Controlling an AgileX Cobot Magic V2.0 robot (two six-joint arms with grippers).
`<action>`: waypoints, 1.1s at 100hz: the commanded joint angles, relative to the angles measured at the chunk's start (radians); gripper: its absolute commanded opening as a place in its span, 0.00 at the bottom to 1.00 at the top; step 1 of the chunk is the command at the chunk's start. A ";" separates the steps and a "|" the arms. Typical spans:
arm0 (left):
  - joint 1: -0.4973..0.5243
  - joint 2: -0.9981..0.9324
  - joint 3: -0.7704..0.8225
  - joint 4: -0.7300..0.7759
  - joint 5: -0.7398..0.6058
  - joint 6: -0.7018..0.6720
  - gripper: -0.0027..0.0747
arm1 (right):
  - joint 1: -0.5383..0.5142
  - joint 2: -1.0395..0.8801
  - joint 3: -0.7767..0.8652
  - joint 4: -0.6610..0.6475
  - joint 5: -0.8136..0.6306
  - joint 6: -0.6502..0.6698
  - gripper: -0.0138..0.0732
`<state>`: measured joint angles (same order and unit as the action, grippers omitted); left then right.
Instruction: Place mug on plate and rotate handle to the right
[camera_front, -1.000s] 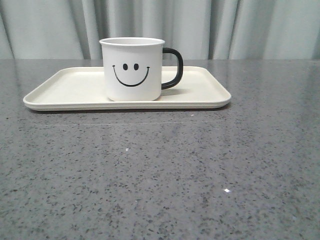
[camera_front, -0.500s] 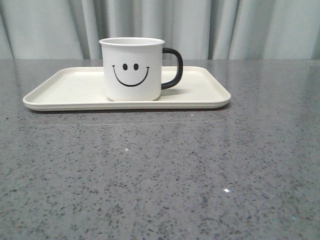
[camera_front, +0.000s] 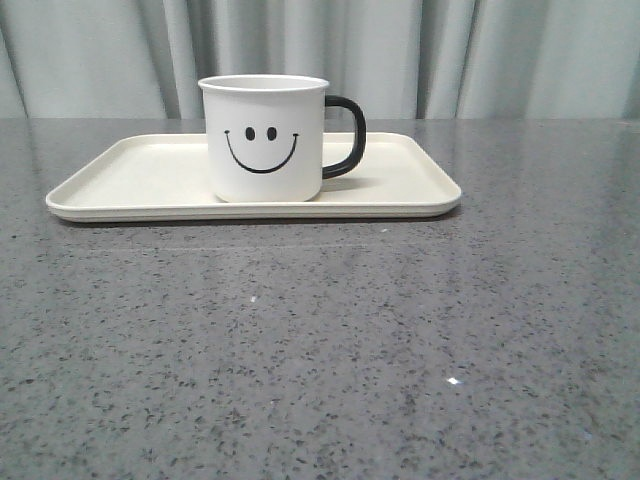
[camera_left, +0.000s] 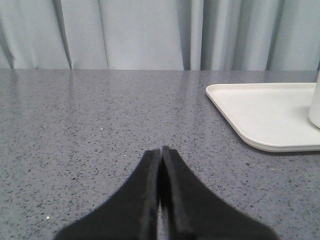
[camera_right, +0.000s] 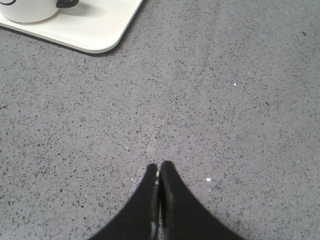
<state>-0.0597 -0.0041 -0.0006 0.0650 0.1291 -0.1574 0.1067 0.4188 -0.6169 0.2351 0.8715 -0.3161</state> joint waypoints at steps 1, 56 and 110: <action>0.002 -0.029 0.011 -0.002 -0.089 -0.007 0.01 | -0.006 0.003 -0.024 -0.001 -0.066 0.003 0.08; 0.002 -0.029 0.011 -0.002 -0.089 -0.007 0.01 | -0.006 -0.004 -0.024 -0.020 -0.073 0.002 0.08; 0.002 -0.029 0.011 -0.002 -0.089 -0.007 0.01 | -0.006 -0.308 0.318 -0.083 -0.511 0.011 0.08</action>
<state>-0.0597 -0.0041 -0.0006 0.0650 0.1273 -0.1574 0.1067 0.1580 -0.3436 0.1604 0.5342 -0.3143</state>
